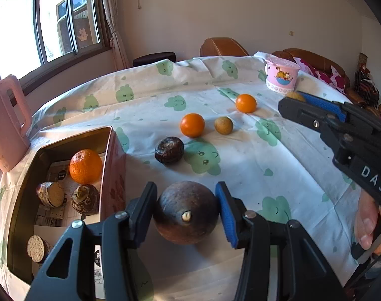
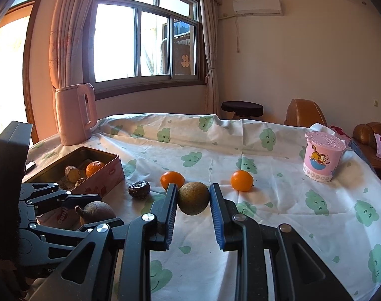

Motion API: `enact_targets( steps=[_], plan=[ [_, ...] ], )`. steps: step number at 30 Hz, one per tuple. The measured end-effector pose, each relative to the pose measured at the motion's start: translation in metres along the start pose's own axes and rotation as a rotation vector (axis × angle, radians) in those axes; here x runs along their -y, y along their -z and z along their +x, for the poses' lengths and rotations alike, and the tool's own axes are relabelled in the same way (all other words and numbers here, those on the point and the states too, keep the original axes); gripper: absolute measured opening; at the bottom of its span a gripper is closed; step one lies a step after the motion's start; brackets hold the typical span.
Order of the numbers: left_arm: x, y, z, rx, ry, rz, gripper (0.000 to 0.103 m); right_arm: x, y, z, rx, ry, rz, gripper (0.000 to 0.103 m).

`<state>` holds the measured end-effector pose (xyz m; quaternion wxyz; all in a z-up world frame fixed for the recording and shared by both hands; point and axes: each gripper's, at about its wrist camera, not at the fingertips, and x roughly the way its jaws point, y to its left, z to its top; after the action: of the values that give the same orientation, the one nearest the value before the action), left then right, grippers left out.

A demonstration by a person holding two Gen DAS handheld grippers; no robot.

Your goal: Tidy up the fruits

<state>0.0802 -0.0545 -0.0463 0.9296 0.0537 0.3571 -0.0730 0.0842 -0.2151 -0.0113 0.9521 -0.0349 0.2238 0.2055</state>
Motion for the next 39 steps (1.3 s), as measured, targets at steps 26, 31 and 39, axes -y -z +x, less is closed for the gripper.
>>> enact_targets(
  steps=[26, 31, 39],
  plan=[
    [-0.100, 0.009, -0.052, 0.175, -0.113, -0.211, 0.050, -0.095, -0.033, 0.011, 0.029, -0.178, -0.115, 0.028],
    [-0.110, 0.013, -0.054, 0.174, -0.126, -0.226, 0.050, -0.114, -0.037, 0.019, 0.022, -0.209, -0.135, 0.028],
    [-0.130, 0.021, -0.056, 0.168, -0.144, -0.257, 0.050, -0.146, -0.037, 0.030, 0.003, -0.246, -0.177, 0.028]
  ],
)
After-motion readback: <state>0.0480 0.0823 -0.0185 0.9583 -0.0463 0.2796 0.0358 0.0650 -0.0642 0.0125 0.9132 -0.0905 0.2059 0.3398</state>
